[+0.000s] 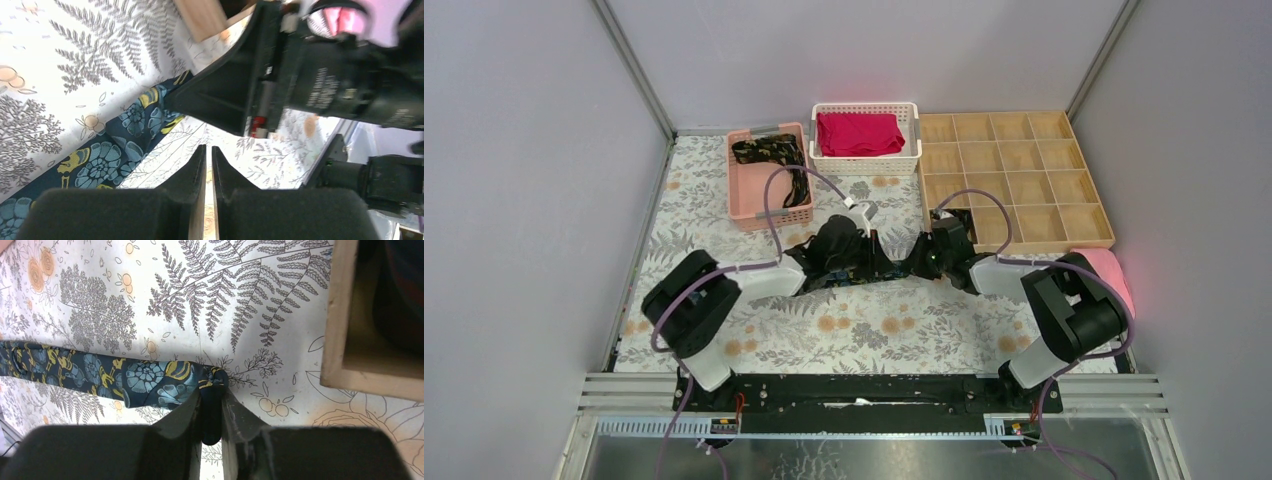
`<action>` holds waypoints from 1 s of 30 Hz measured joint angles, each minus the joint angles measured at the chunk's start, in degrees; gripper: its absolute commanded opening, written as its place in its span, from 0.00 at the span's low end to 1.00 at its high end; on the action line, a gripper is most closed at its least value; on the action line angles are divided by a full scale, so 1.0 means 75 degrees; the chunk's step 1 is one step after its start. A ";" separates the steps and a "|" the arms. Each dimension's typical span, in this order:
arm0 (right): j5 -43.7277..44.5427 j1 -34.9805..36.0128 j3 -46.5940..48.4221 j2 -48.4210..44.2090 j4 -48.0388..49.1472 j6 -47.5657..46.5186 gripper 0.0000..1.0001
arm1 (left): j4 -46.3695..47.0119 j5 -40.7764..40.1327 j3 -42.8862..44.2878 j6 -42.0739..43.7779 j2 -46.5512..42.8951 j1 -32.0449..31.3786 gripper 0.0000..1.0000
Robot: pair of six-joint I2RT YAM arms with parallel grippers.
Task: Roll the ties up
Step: Roll the tie at the center of the board.
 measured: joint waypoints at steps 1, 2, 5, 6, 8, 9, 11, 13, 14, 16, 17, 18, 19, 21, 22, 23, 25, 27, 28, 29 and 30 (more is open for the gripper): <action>-0.0006 -0.0003 0.0012 0.0026 -0.0009 0.0000 0.15 | -0.0073 -0.0023 0.0000 0.0006 -0.0175 0.0015 0.14; -0.0009 -0.0006 0.0029 0.0055 -0.0020 -0.0009 0.13 | -0.0146 -0.0058 0.0000 0.0009 -0.0376 0.0047 0.14; -0.0017 -0.0006 0.0254 0.0146 -0.0283 -0.0076 0.06 | -0.0268 -0.0201 -0.0044 -0.0012 -0.0790 0.0213 0.13; -0.0015 -0.0006 0.0350 0.0184 -0.0402 -0.0108 0.04 | -0.0280 -0.0242 -0.0128 -0.0026 -0.0906 0.0321 0.13; -0.0006 -0.0006 0.0519 0.0204 -0.0659 -0.0189 0.02 | -0.0376 -0.0344 -0.0391 -0.0099 -0.1116 0.0595 0.13; 0.0000 -0.0006 0.0597 0.0204 -0.0787 -0.0227 0.01 | -0.0463 -0.0399 -0.0525 -0.0143 -0.1207 0.0737 0.13; 0.0029 -0.0006 0.0761 0.0204 -0.1058 -0.0289 0.01 | -0.0632 -0.0475 -0.0778 -0.0195 -0.1358 0.1011 0.14; 0.0073 -0.0006 0.0938 0.0204 -0.1326 -0.0388 0.00 | -0.0702 -0.0501 -0.0976 -0.0262 -0.1434 0.1241 0.14; 0.0079 -0.0006 0.1014 0.0204 -0.1448 -0.0428 0.00 | -0.0697 -0.0460 -0.1049 -0.0303 -0.1437 0.1335 0.14; 0.0079 -0.0006 0.1148 0.0204 -0.1617 -0.0513 0.00 | -0.0653 -0.0251 -0.1157 -0.0391 -0.1425 0.1399 0.14; 0.0076 -0.0006 0.1189 0.0204 -0.1670 -0.0542 0.00 | -0.0580 -0.0102 -0.1183 -0.0449 -0.1402 0.1396 0.14; 0.0076 -0.0006 0.1218 0.0204 -0.1722 -0.0568 0.00 | -0.0495 0.0029 -0.1186 -0.0504 -0.1364 0.1396 0.14; 0.0073 -0.0006 0.1241 0.0204 -0.1786 -0.0595 0.00 | -0.0315 0.0207 -0.1186 -0.0571 -0.1297 0.1393 0.14; 0.0070 -0.0006 0.1241 0.0204 -0.1856 -0.0629 0.00 | -0.0061 0.0449 -0.1183 -0.0688 -0.1180 0.1387 0.14; 0.0070 -0.0006 0.1241 0.0204 -0.1900 -0.0644 0.00 | 0.0064 0.0562 -0.1180 -0.0743 -0.1113 0.1387 0.14; 0.0070 -0.0006 0.1241 0.0204 -0.1932 -0.0650 0.00 | 0.0181 0.0673 -0.1163 -0.0799 -0.1026 0.1387 0.14; 0.0064 -0.0006 0.1241 0.0204 -0.1967 -0.0659 0.00 | 0.0358 0.0819 -0.1113 -0.0871 -0.0866 0.1364 0.14; 0.0052 -0.0006 0.1241 0.0204 -0.1985 -0.0667 0.00 | 0.0501 0.0927 -0.0959 -0.0924 -0.0595 0.1317 0.14; 0.0052 -0.0006 0.1241 0.0201 -0.1985 -0.0667 0.00 | 0.0565 0.0970 -0.0874 -0.0935 -0.0455 0.1291 0.14; 0.0052 -0.0006 0.1241 0.0198 -0.1988 -0.0670 0.00 | 0.0650 0.1017 -0.0781 -0.0968 -0.0289 0.1247 0.14; 0.0052 -0.0006 0.1241 0.0195 -0.1993 -0.0676 0.00 | 0.0714 0.1035 -0.0694 -0.0997 -0.0125 0.1186 0.14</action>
